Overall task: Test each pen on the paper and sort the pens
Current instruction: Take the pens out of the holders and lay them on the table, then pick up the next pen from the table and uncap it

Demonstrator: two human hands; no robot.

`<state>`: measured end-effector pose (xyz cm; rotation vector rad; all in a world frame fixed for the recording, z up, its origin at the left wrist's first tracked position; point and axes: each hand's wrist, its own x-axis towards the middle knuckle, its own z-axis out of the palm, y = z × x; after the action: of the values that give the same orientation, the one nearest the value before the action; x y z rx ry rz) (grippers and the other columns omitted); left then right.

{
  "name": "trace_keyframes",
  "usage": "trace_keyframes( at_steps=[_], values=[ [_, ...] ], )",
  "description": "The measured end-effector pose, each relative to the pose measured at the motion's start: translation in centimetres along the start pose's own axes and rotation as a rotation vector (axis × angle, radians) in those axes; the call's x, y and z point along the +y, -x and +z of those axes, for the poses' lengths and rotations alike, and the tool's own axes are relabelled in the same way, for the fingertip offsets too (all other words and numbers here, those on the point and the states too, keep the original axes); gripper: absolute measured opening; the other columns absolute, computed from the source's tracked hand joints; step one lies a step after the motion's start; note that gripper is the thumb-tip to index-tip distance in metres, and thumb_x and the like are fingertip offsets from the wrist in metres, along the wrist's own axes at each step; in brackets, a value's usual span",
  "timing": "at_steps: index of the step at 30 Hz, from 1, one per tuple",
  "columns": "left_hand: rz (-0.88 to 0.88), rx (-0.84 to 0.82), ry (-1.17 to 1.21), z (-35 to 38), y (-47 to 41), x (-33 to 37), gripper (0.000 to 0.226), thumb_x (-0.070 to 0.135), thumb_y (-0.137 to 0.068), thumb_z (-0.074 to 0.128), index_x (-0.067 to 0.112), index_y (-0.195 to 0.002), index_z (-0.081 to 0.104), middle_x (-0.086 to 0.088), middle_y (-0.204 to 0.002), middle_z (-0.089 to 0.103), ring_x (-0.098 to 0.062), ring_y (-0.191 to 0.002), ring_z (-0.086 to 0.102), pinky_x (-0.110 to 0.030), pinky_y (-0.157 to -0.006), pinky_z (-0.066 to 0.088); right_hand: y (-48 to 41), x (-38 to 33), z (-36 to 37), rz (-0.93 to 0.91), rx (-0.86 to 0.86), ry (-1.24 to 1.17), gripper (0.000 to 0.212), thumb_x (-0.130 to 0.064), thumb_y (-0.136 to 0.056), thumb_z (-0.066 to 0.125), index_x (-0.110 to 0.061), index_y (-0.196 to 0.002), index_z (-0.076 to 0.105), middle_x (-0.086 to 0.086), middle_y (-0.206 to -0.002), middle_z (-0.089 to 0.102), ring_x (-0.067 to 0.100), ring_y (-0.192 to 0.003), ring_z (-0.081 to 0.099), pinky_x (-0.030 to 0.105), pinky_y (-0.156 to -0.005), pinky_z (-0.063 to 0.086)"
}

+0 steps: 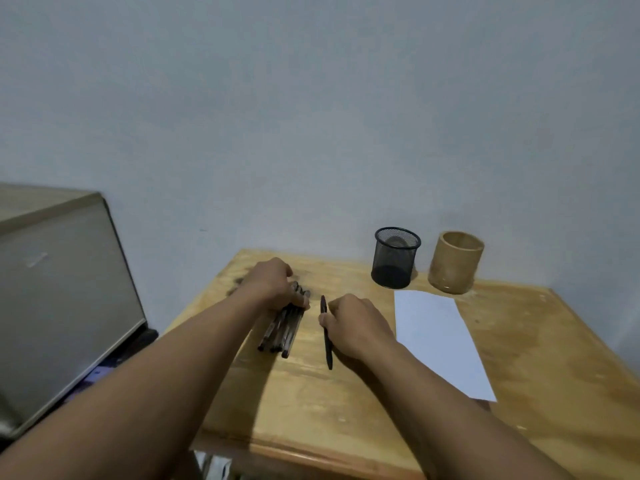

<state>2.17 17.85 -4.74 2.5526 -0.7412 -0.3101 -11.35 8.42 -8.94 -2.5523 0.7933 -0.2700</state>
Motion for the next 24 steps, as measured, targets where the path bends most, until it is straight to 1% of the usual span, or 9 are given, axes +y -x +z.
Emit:
trace_keyframes(
  at_steps=[2, 6, 9, 11, 15, 17, 19, 21, 24],
  values=[
    [0.03, 0.038, -0.033, 0.3, 0.3, -0.3, 0.083, 0.049, -0.062, 0.09, 0.014, -0.131, 0.062, -0.007, -0.126, 0.068, -0.027, -0.11, 0.064, -0.041, -0.091, 0.055, 0.2, 0.0, 0.3, 0.006, 0.0, 0.017, 0.033, -0.044, -0.097, 0.054, -0.017, -0.103, 0.072, 0.005, -0.09, 0.072, 0.029, -0.082, 0.066, 0.046, -0.079, 0.059],
    [0.078, 0.091, -0.123, 0.6, 0.5, -0.5, 0.075, 0.049, -0.072, 0.084, 0.014, -0.134, 0.06, -0.006, -0.131, 0.066, -0.026, -0.115, 0.062, -0.04, -0.09, 0.054, 0.6, -0.2, 0.1, 0.026, 0.035, 0.02, 0.031, -0.039, -0.099, 0.052, -0.014, -0.098, 0.069, 0.007, -0.093, 0.07, 0.031, -0.083, 0.065, 0.039, -0.073, 0.056],
    [0.134, 0.093, -0.184, 0.8, 0.6, -0.2, 0.063, 0.048, -0.086, 0.07, 0.014, -0.138, 0.056, -0.007, -0.134, 0.063, -0.027, -0.118, 0.06, -0.04, -0.093, 0.053, 1.2, -0.5, -0.4, 0.034, 0.038, 0.045, 0.034, -0.047, -0.096, 0.055, -0.014, -0.089, 0.064, 0.004, -0.085, 0.065, 0.028, -0.078, 0.062, 0.033, -0.061, 0.045],
    [0.2, 0.106, -0.229, 0.9, 0.6, 0.2, 0.053, 0.042, -0.093, 0.06, 0.019, -0.141, 0.054, -0.006, -0.136, 0.062, -0.027, -0.123, 0.057, -0.04, -0.095, 0.052, 1.9, -0.7, -0.6, 0.026, 0.037, 0.077, 0.036, -0.05, -0.095, 0.06, -0.015, -0.086, 0.06, 0.0, -0.079, 0.06, 0.025, -0.074, 0.059, 0.032, -0.058, 0.041],
    [0.42, 0.068, -0.361, 1.3, 0.5, 1.6, 0.042, 0.024, -0.095, 0.056, 0.03, -0.137, 0.058, -0.006, -0.136, 0.06, -0.026, -0.133, 0.047, -0.038, -0.096, 0.044, 2.4, -0.8, -0.4, 0.029, 0.098, 0.1, 0.026, -0.043, -0.098, 0.059, -0.018, -0.094, 0.057, 0.001, -0.091, 0.063, 0.023, -0.077, 0.056, 0.033, -0.063, 0.042],
    [0.491, 0.034, -0.457, 1.6, 0.3, 2.1, 0.039, 0.02, -0.094, 0.057, 0.035, -0.13, 0.064, -0.003, -0.133, 0.063, -0.025, -0.135, 0.044, -0.038, -0.098, 0.04, 2.4, -0.7, -0.3, 0.043, 0.139, 0.087, 0.019, -0.035, -0.101, 0.058, -0.017, -0.104, 0.062, 0.0, -0.088, 0.058, 0.022, -0.077, 0.056, 0.032, -0.061, 0.042],
    [0.533, 0.028, -0.536, 1.9, 0.1, 2.4, 0.034, 0.019, -0.092, 0.06, 0.038, -0.119, 0.07, 0.0, -0.123, 0.068, -0.025, -0.128, 0.047, -0.039, -0.095, 0.039, 2.2, -0.6, -0.2, 0.058, 0.155, 0.091, 0.014, -0.026, -0.102, 0.056, -0.017, -0.108, 0.063, -0.001, -0.086, 0.056, 0.022, -0.076, 0.056, 0.032, -0.06, 0.043],
    [0.576, 0.054, -0.553, 2.1, -0.1, 2.5, 0.028, 0.022, -0.09, 0.063, 0.038, -0.111, 0.074, 0.002, -0.112, 0.071, -0.024, -0.116, 0.051, -0.039, -0.091, 0.039, 2.0, -0.6, -0.4, 0.076, 0.155, 0.086, 0.01, -0.022, -0.101, 0.056, -0.017, -0.107, 0.063, 0.0, -0.086, 0.056, 0.021, -0.075, 0.055, 0.031, -0.059, 0.043],
    [0.647, 0.119, -0.533, 1.7, -0.4, 2.7, 0.022, 0.025, -0.09, 0.067, 0.034, -0.109, 0.075, 0.001, -0.107, 0.071, -0.022, -0.11, 0.055, -0.037, -0.089, 0.043, 1.8, -0.1, -0.9, 0.085, 0.193, 0.054, 0.012, -0.022, -0.1, 0.055, -0.017, -0.105, 0.065, 0.002, -0.089, 0.062, 0.023, -0.079, 0.06, 0.035, -0.065, 0.052]
  ],
)
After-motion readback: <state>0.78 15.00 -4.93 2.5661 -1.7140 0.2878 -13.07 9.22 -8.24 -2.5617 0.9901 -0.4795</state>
